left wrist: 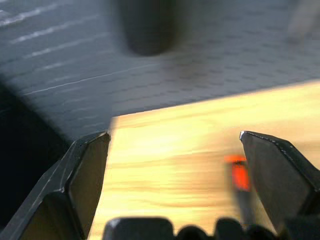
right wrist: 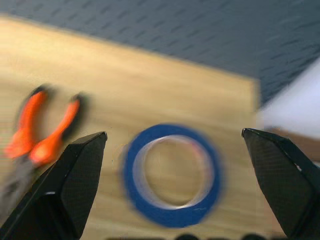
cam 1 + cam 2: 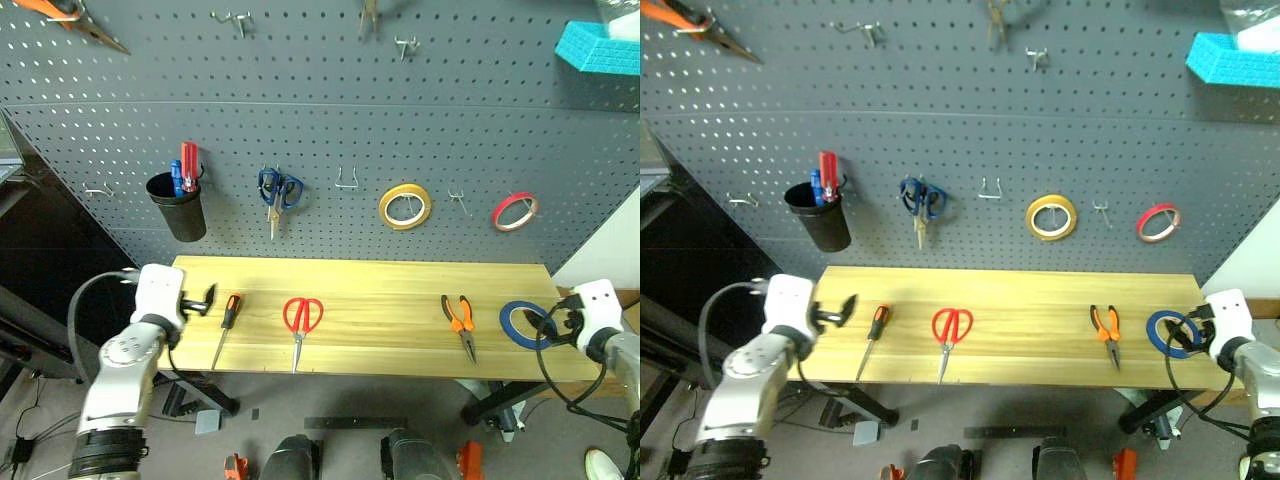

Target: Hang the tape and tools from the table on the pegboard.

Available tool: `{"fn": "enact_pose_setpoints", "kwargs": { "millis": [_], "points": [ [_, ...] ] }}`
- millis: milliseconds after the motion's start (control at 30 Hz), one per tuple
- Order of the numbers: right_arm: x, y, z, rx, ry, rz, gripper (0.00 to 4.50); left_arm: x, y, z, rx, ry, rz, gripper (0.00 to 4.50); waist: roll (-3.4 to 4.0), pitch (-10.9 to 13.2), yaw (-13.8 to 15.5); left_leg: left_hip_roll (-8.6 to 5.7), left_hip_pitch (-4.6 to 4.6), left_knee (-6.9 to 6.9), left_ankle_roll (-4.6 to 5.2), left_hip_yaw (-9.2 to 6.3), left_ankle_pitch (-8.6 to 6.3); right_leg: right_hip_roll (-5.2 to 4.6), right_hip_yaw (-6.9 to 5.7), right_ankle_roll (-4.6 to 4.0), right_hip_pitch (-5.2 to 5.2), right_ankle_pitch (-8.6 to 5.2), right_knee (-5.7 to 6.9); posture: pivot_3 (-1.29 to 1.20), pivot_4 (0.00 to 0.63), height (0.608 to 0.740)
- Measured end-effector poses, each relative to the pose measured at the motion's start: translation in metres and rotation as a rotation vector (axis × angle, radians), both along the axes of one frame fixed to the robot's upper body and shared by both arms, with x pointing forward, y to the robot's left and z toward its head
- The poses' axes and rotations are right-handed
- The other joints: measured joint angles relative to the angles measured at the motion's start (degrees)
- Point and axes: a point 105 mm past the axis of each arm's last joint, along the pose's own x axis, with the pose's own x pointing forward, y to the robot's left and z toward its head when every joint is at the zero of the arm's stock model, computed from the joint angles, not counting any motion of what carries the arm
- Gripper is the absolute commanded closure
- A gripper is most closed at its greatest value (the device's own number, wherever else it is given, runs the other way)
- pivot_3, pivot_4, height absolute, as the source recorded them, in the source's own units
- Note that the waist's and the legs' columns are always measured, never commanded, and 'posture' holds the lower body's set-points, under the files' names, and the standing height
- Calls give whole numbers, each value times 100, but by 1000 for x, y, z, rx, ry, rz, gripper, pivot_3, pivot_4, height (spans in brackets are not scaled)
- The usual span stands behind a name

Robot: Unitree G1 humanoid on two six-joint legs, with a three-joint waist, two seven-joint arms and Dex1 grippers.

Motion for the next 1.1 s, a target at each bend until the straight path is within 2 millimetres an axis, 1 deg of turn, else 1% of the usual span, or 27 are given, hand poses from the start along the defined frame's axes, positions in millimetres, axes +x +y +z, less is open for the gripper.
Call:
{"fn": "enact_pose_setpoints", "kwargs": {
  "millis": [33, 67, 100, 167, 233, 267, 300, 333, 400, 433, 467, 533, 633, 700, 767, 900, 967, 1000, 1100],
  "points": [
    [2, 5, 1, 5, 1, 12, 0, 0, -10, 2, -3, 1, -36, 30, 2, 50, 0, 1, -17, -3, 0, -1, 0, -8, -1, 0, -14, 0, -4, -138, 234, 740],
    [3, 10, -1, 15, 18, 12, 0, 3, -26, 3, -8, 14, -101, 30, -5, 123, -5, 2, -37, -1, 6, 0, 4, -3, -8, 3, -31, 1, -3, -141, 242, 740],
    [4, 12, -2, 20, 30, 7, 0, 6, -37, 6, -9, 14, -146, 30, -3, 171, -8, 2, -41, 0, 6, 1, 4, 8, -10, 7, -32, -1, -2, -146, 251, 740],
    [7, 17, -4, 36, 57, -3, 0, 10, -65, 16, -23, 9, -265, 30, -8, 264, -24, 0, -69, -1, 7, 6, 4, 12, -8, 35, -58, 13, -5, -155, 272, 740],
    [14, 21, -2, 56, 64, -10, 0, 11, -91, 26, -46, 14, -387, 30, -9, 360, -37, -6, -99, -1, 9, 14, 3, 7, -1, 37, -91, 17, -7, -153, 292, 740],
    [19, 22, -2, 64, 78, -14, 0, 9, -106, 30, -65, 30, -462, 30, -17, 409, -47, -8, -102, 0, 14, 26, 0, 5, 5, 29, -99, 22, -1, -153, 292, 740],
    [25, 19, -3, 69, 101, -28, 0, 8, -126, 36, -75, 41, -564, 30, -19, 467, -52, -11, -103, 4, 16, 34, 0, 2, 8, 28, -99, 24, 0, -150, 296, 740],
    [29, 18, -2, 72, 112, -37, 0, 6, -145, 42, -88, 39, -647, 30, -19, 495, -55, -17, -123, 5, 19, 49, 1, -1, 8, 31, -119, 26, -2, -142, 303, 740],
    [40, 15, 0, 89, 135, -50, 0, -5, -184, 55, -98, 31, -842, 30, -35, 566, -61, -15, -131, 9, 22, 59, 0, -1, 6, 30, -123, 29, -2, -139, 308, 740],
    [44, 14, 3, 97, 139, -54, 0, -10, -196, 60, -93, 25, -906, 30, -36, 595, -64, -14, -134, 7, 22, 63, 0, 0, 3, 29, -124, 29, -4, -133, 311, 740],
    [47, 13, 4, 101, 148, -60, 0, -13, -203, 62, -88, 29, -950, 30, -38, 621, -74, -12, -134, 6, 22, 63, 0, 0, 1, 29, -125, 29, -2, -132, 312, 740],
    [47, 7, 1, 96, 189, -76, 0, -18, -213, 64, -77, 37, -1016, 30, -41, 648, -90, -9, -134, 1, 24, 63, -1, 0, -3, 28, -125, 28, -1, -128, 315, 740],
    [44, 1, -11, 84, 272, -102, 0, -21, -229, 69, -71, 33, -1099, 30, -49, 716, -90, -14, -139, 3, 26, 66, -3, -4, -4, 31, -126, 26, -4, -120, 320, 740],
    [41, 1, -17, 89, 307, -105, 0, -23, -234, 67, -63, 34, -1123, 30, -53, 753, -103, -17, -140, 6, 28, 71, -4, -7, 0, 33, -126, 26, -4, -118, 322, 740],
    [38, 0, -23, 81, 347, -108, 0, -23, -234, 65, -51, 38, -1133, 30, -54, 771, -118, -18, -142, 6, 28, 70, -4, -8, -1, 34, -128, 25, -4, -112, 322, 740],
    [39, 1, -24, 56, 373, -94, 813, -25, -235, 65, -42, 36, -1154, 0, -73, 789, -130, -17, -142, 9, 28, 68, -4, -8, -3, 36, -128, 25, -3, -107, 319, 740],
    [41, 4, -24, 50, 384, -82, 1569, -26, -234, 65, -38, 34, -1165, 0, -84, 795, -137, -17, -142, 11, 27, 67, -3, -8, -2, 36, -127, 24, -3, -108, 317, 740],
    [41, 5, -24, 48, 388, -80, 1818, -26, -234, 65, -36, 36, -1172, 0, -89, 797, -138, -17, -142, 12, 27, 66, -3, -8, -4, 37, -127, 24, -3, -112, 313, 740],
    [40, 4, -25, 28, 394, -70, 2867, -30, -235, 63, -58, 69, -1199, 0, -98, 801, -145, -18, -141, 15, 27, 65, -3, -8, -3, 38, -125, 25, -3, -123, 302, 740]
  ]
}}
